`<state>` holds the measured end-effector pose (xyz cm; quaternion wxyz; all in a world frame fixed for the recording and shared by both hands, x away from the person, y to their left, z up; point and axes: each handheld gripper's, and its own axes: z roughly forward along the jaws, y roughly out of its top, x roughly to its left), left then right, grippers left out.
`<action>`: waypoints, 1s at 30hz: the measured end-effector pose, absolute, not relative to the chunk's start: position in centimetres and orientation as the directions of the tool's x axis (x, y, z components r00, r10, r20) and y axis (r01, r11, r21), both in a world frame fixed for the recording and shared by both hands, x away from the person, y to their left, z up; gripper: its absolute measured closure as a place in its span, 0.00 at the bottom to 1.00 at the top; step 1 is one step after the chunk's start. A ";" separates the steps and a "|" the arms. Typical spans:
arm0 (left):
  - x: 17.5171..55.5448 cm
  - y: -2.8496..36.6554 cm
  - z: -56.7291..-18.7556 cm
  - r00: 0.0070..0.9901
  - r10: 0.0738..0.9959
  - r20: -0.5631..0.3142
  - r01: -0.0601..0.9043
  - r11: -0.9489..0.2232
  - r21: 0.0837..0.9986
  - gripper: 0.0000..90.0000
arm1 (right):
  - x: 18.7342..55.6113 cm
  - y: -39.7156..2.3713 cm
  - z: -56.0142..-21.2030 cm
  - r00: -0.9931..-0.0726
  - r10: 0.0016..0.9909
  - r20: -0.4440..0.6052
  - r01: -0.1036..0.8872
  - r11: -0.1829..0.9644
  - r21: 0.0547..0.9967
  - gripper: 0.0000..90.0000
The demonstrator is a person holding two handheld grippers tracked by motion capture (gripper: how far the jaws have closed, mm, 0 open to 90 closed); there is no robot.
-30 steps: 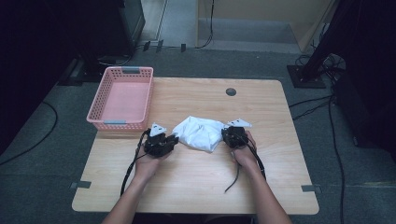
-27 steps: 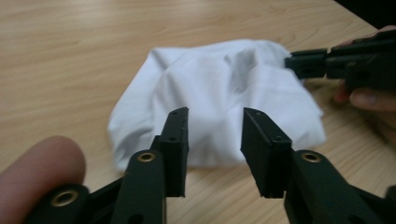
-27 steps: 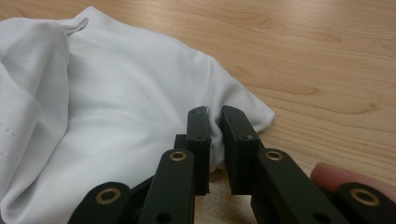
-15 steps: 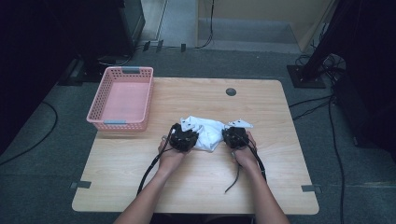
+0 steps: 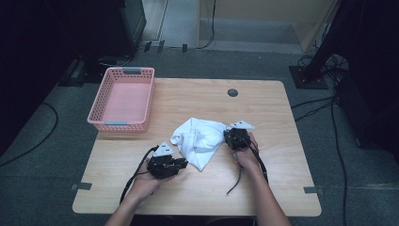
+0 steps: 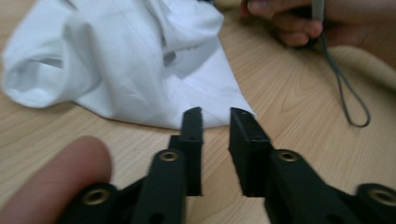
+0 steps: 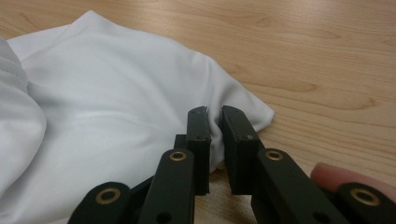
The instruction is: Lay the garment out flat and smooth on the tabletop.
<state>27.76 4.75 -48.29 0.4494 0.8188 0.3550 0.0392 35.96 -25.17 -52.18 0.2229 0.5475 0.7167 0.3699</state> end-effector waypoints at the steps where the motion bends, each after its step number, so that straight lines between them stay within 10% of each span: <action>1: 28.0 5.0 -48.0 0.729 0.632 -0.264 0.549 -0.309 0.777 0.76 | 35.9 -25.2 -52.2 -0.300 0.950 0.086 0.620 0.125 0.775 0.92; 12: 33.0 1.2 -48.9 0.550 0.824 -0.135 0.555 -0.239 0.797 0.53 | 35.9 -25.2 -52.2 -0.304 0.949 0.083 0.617 0.130 0.776 0.91; 21: 33.1 1.3 -50.1 0.589 0.799 -0.122 0.560 -0.294 0.774 0.88 | 34.0 -24.1 -48.6 -0.394 0.897 0.201 0.573 0.069 0.817 0.66; 30: 32.2 2.3 -50.2 0.608 0.780 -0.151 0.568 -0.294 0.769 0.97 | 33.0 -17.7 -49.1 -0.547 0.822 0.157 0.585 0.241 0.775 0.57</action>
